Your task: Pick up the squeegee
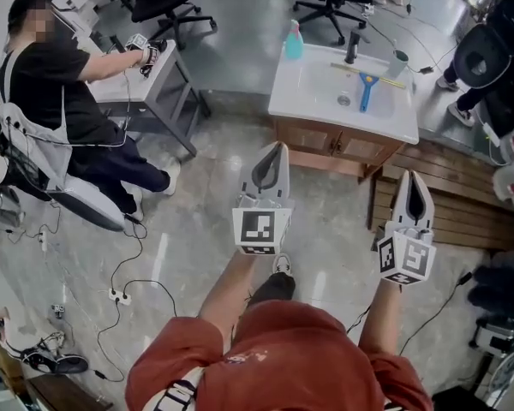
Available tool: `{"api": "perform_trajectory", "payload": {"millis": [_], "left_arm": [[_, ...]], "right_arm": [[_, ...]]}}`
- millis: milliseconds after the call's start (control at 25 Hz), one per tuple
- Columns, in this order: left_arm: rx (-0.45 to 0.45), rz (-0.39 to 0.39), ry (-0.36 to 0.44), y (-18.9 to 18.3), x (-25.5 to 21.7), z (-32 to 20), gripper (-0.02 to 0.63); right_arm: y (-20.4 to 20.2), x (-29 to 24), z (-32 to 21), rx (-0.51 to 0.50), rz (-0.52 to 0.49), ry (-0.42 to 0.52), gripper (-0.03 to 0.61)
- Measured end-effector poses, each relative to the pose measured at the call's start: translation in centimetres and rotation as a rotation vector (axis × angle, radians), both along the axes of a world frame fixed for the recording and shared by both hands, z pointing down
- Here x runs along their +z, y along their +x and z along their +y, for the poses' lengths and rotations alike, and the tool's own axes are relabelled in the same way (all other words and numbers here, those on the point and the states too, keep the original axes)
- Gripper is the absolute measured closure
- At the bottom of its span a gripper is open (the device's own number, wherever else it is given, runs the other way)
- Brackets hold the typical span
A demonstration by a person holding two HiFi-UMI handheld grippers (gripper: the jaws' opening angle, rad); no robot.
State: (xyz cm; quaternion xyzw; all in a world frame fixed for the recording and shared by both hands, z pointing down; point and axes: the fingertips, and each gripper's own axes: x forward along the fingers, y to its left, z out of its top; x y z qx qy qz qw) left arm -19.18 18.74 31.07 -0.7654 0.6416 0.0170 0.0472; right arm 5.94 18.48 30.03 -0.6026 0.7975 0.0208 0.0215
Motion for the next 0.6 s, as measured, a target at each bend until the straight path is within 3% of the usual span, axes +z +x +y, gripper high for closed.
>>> {"api": "perform_trajectory", "payload": {"millis": [160, 400, 600], "left_arm": [[0.009, -0.002, -0.011, -3.3, 0.6, -3.8, 0.600], [-0.007, 0.014, -0.028, -7.6, 1.5, -7.0, 0.600], [-0.003, 0.026, -0.029, -8.6, 1.1, -8.7, 0.600]], "right_arm": [[-2.8, 1.2, -4.1, -0.018, -0.068, -0.053, 0.570], [-5.9, 2.0, -7.8, -0.003, -0.060, -0.055, 0.570], [-7.2, 1.8, -9.5, -0.001, -0.047, -0.046, 0.570]]}}
